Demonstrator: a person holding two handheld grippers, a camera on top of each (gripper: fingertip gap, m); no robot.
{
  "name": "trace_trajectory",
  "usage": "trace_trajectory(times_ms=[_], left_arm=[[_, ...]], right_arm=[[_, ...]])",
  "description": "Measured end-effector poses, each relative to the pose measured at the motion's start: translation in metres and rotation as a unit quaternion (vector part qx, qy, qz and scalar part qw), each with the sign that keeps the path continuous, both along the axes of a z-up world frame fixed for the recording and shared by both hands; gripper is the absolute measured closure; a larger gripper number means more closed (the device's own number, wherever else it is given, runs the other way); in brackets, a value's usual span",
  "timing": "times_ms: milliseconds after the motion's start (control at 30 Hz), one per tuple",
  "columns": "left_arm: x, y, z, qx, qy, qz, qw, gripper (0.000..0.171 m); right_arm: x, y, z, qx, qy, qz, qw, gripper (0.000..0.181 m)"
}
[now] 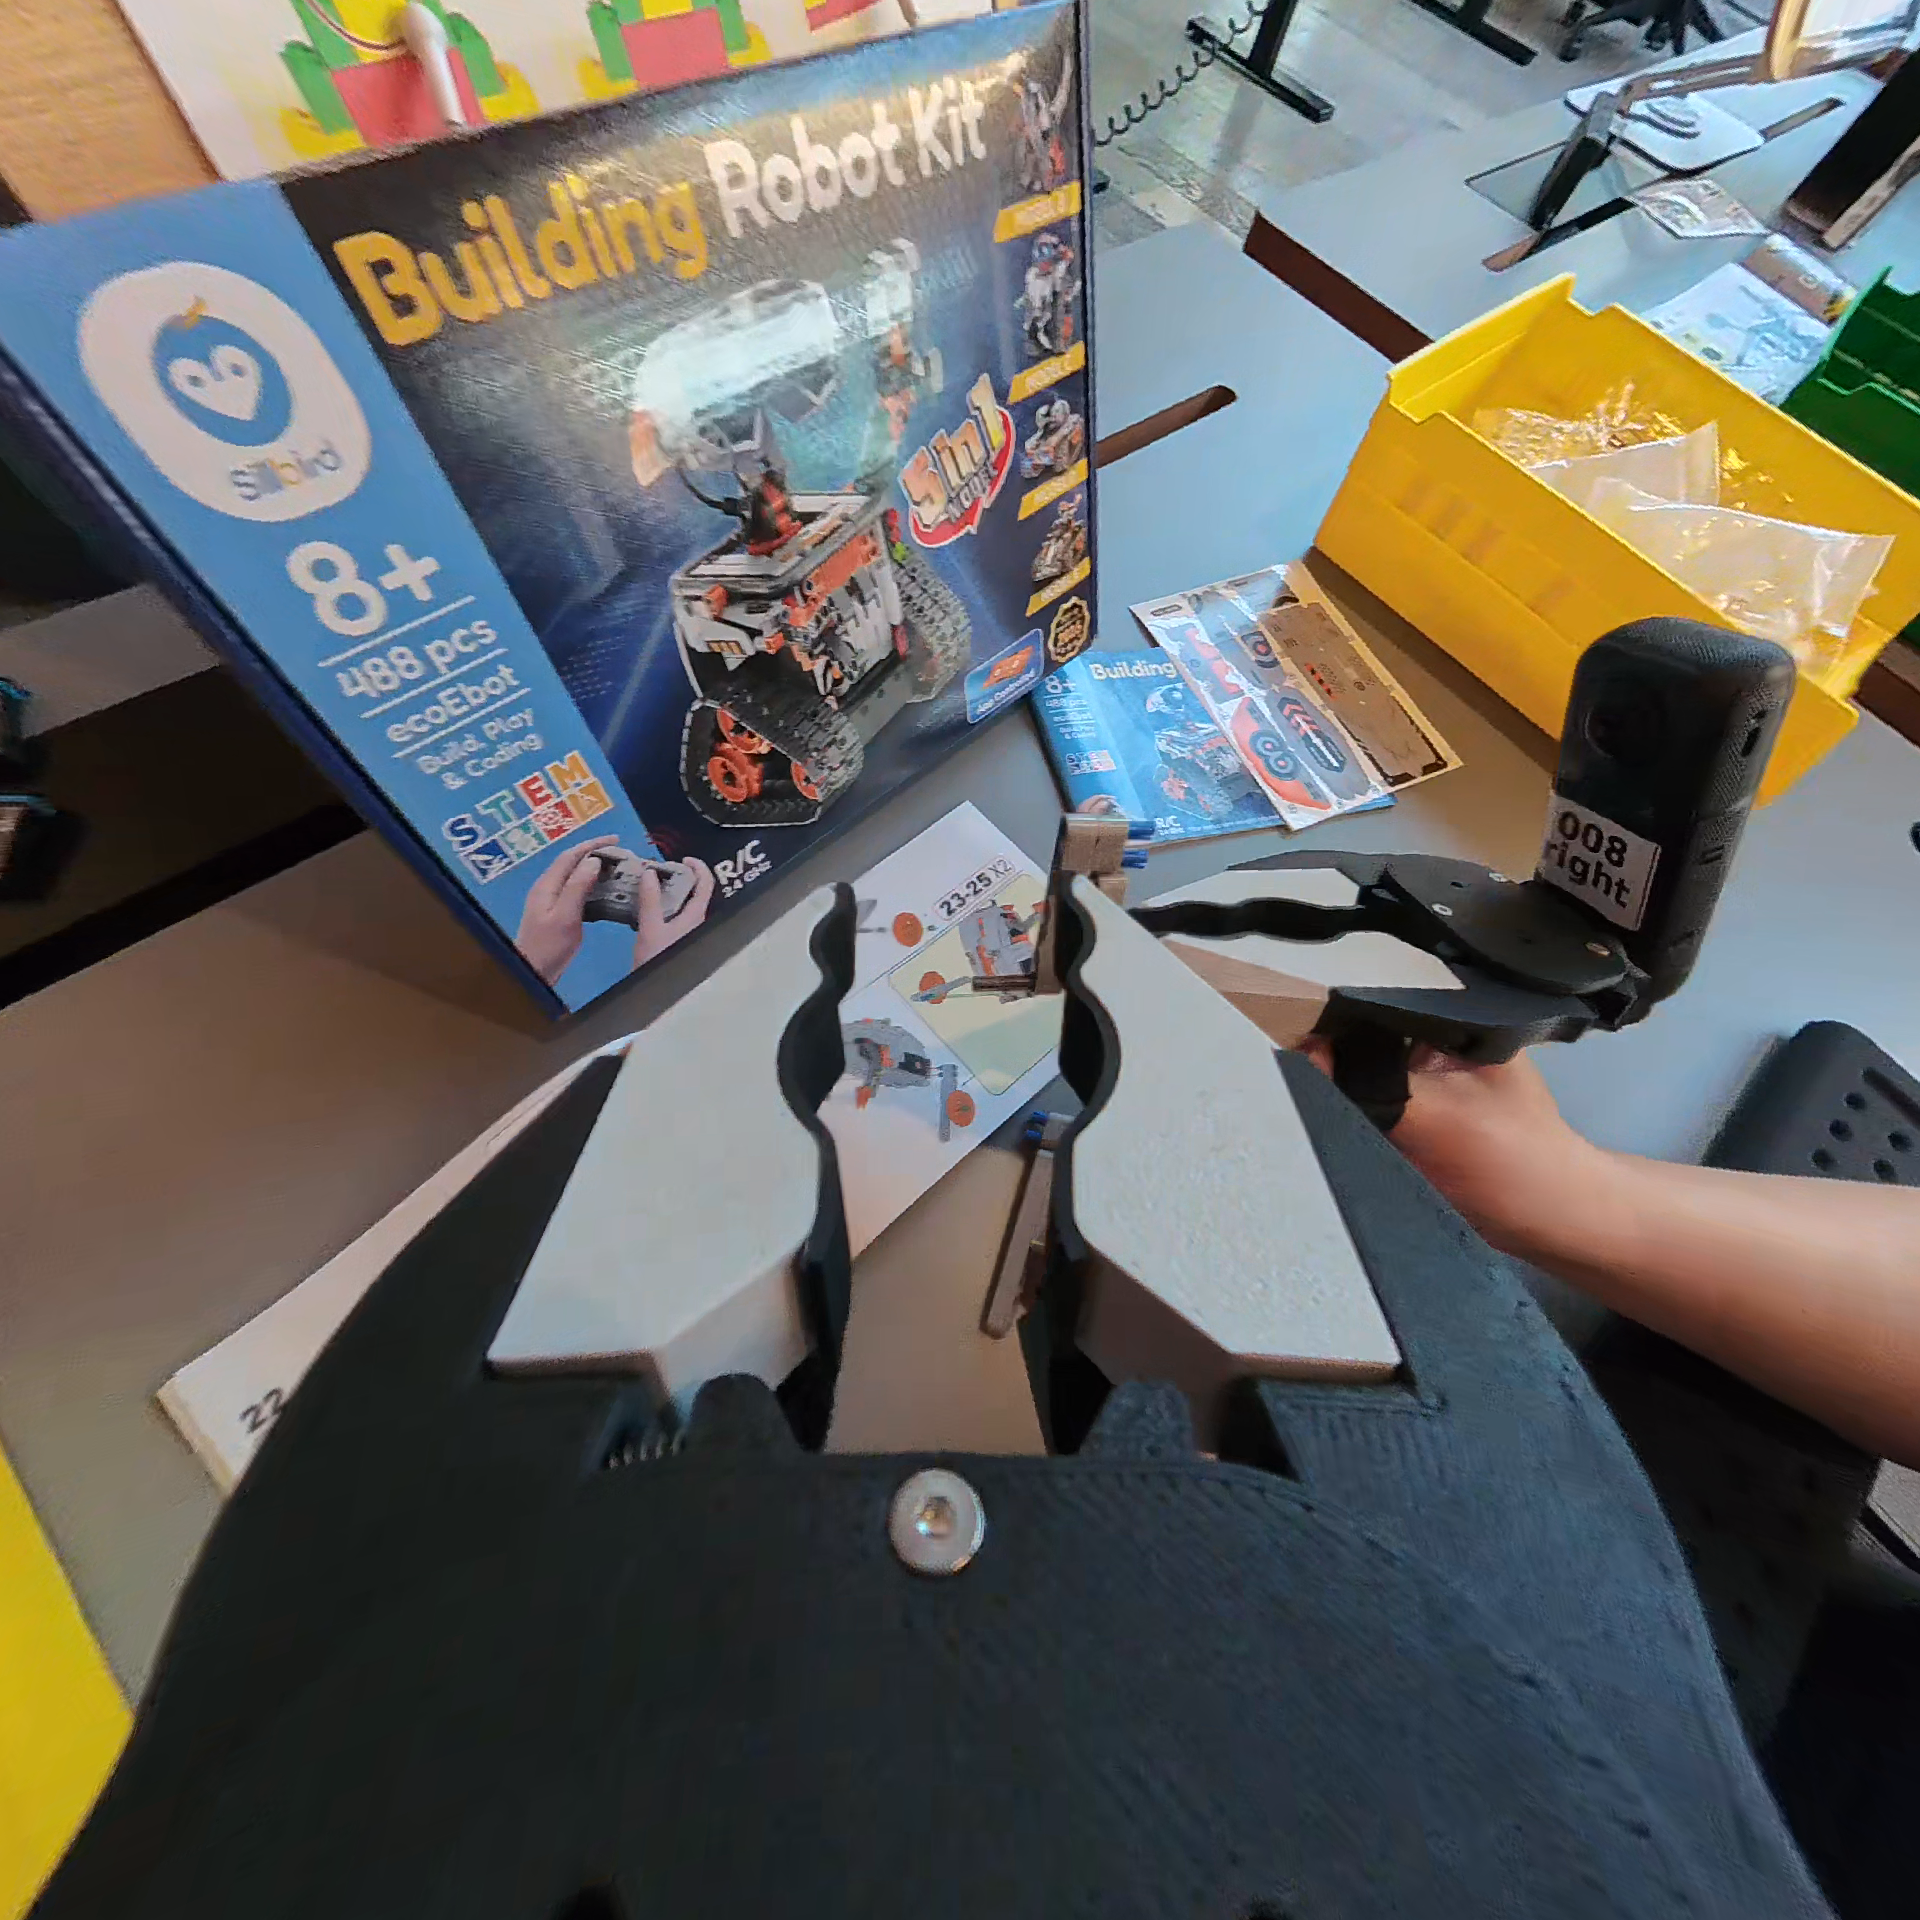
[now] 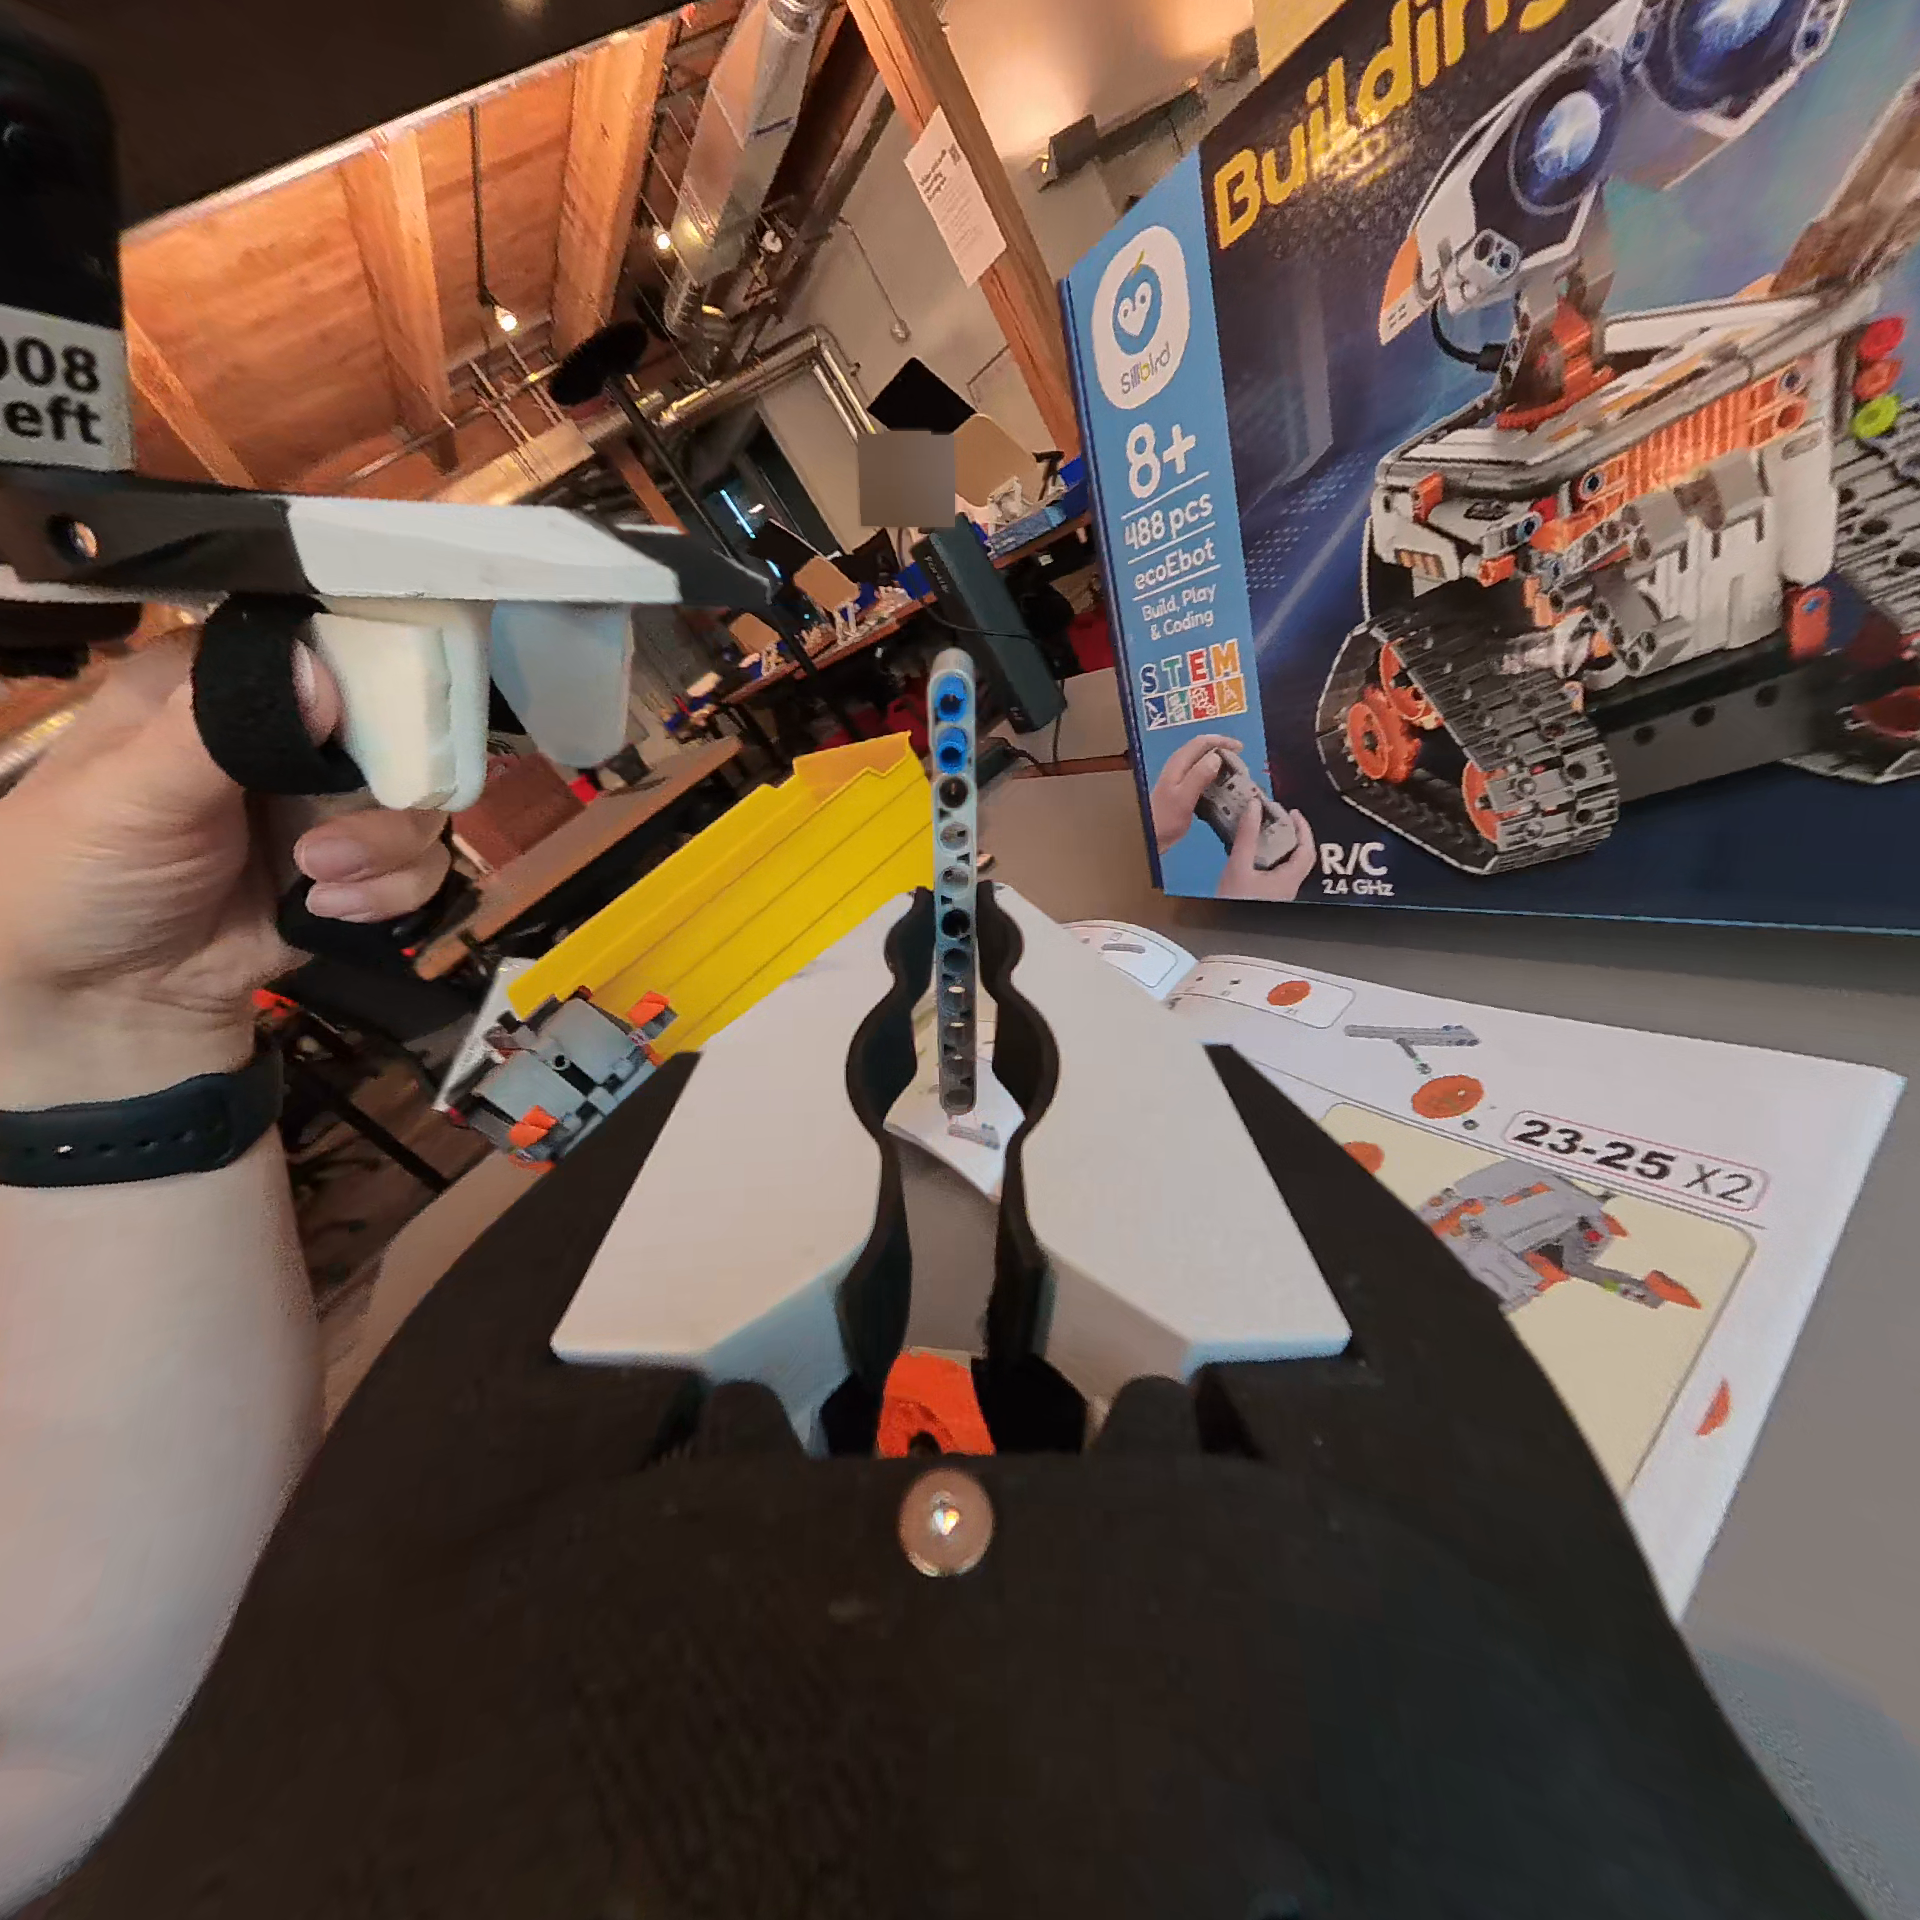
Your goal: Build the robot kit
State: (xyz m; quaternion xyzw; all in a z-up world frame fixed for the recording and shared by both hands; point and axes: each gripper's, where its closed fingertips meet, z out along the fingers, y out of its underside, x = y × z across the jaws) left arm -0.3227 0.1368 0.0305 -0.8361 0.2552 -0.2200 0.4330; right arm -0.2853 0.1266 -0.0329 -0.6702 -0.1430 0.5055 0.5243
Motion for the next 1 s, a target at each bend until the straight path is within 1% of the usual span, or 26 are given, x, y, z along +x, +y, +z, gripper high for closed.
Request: trace_trajectory(times_ms=[200, 400, 600, 833, 1000], left_arm=[[-0.021, -0.006, 0.017, 0.016, 0.001, 0.032, 0.999, 0.137], [-0.028, -0.009, 0.02, 0.013, 0.003, 0.041, 0.999, 0.138], [-0.03, -0.007, 0.014, 0.005, 0.012, 0.044, 0.999, 0.138], [-0.023, -0.005, -0.002, -0.03, 0.014, 0.026, 0.999, 0.14], [-0.008, -0.011, -0.009, -0.017, 0.058, -0.011, 0.998, 0.139]], right_arm=[[-0.002, -0.001, 0.0, -0.046, 0.063, 0.035, 0.996, 0.176], [0.001, 0.001, 0.003, -0.083, 0.123, 0.057, 0.987, 0.176], [0.004, 0.003, 0.002, -0.108, 0.152, 0.062, 0.981, 0.176], [0.003, 0.003, 0.002, -0.111, 0.153, 0.064, 0.98, 0.176], [0.005, 0.005, 0.002, -0.121, 0.163, 0.063, 0.977, 0.176]])
